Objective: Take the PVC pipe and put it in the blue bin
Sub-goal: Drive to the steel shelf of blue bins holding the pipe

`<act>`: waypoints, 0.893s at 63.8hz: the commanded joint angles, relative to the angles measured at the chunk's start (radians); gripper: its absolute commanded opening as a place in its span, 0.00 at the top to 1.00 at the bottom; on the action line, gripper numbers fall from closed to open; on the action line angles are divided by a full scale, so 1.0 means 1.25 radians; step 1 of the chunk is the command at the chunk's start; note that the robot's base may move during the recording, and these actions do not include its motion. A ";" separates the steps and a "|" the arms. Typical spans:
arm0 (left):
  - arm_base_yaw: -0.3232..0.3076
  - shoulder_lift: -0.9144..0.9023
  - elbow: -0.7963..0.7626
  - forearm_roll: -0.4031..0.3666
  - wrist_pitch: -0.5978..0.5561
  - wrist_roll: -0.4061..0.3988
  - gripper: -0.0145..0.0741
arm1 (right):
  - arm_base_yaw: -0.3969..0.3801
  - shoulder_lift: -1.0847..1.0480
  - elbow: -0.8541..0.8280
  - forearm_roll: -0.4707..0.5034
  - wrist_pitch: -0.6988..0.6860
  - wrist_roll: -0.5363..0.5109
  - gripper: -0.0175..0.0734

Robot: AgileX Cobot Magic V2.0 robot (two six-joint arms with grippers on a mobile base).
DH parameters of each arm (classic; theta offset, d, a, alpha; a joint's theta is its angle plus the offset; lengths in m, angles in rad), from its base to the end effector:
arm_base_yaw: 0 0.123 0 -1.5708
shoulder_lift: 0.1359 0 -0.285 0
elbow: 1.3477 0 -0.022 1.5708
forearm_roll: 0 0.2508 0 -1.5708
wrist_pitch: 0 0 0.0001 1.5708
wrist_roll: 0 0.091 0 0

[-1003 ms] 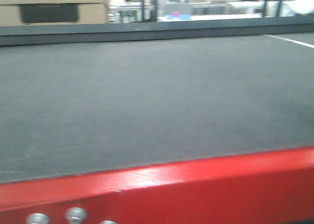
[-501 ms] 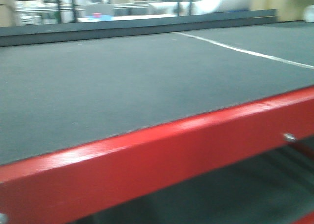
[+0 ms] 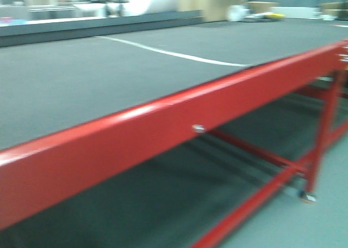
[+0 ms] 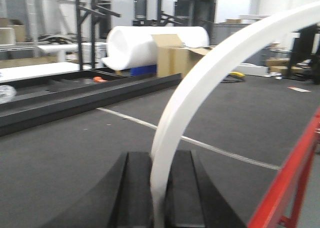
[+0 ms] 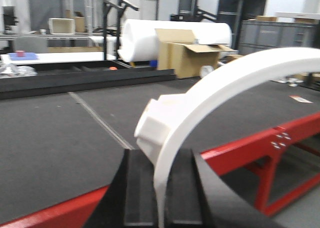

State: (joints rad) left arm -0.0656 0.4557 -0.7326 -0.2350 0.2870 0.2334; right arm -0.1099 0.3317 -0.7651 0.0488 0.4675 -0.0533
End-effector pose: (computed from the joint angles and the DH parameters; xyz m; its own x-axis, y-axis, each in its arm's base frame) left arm 0.0799 -0.0113 0.3994 0.0853 0.0021 -0.9964 0.1303 0.9914 0.0132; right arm 0.0430 -0.0027 0.4001 0.0524 -0.0156 -0.9985 0.0884 0.9960 -0.0109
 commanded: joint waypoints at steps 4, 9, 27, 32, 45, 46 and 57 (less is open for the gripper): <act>-0.003 -0.003 -0.001 -0.002 -0.018 -0.006 0.96 | 0.002 -0.003 0.002 -0.002 -0.020 -0.002 0.99; -0.003 -0.003 -0.001 -0.002 -0.018 -0.006 0.96 | 0.002 -0.003 0.002 -0.002 -0.020 -0.002 0.99; -0.003 -0.003 -0.001 -0.002 -0.018 -0.006 0.96 | 0.002 -0.003 0.002 -0.002 -0.020 -0.002 0.99; -0.003 -0.003 -0.001 -0.002 -0.018 -0.006 0.96 | 0.002 -0.003 0.002 -0.002 -0.020 -0.002 0.99; -0.003 -0.003 -0.001 -0.002 -0.018 -0.006 0.96 | 0.002 -0.003 0.002 -0.002 -0.020 -0.002 0.99; -0.003 -0.003 -0.001 -0.002 -0.018 -0.006 0.96 | 0.002 -0.003 0.002 -0.002 -0.020 -0.002 0.99; -0.003 -0.003 -0.001 -0.002 -0.018 -0.006 0.96 | 0.002 -0.003 0.002 -0.002 -0.020 -0.002 0.99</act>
State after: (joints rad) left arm -0.0656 0.4557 -0.7326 -0.2350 0.2870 0.2334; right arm -0.1099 0.3317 -0.7651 0.0488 0.4675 -0.0533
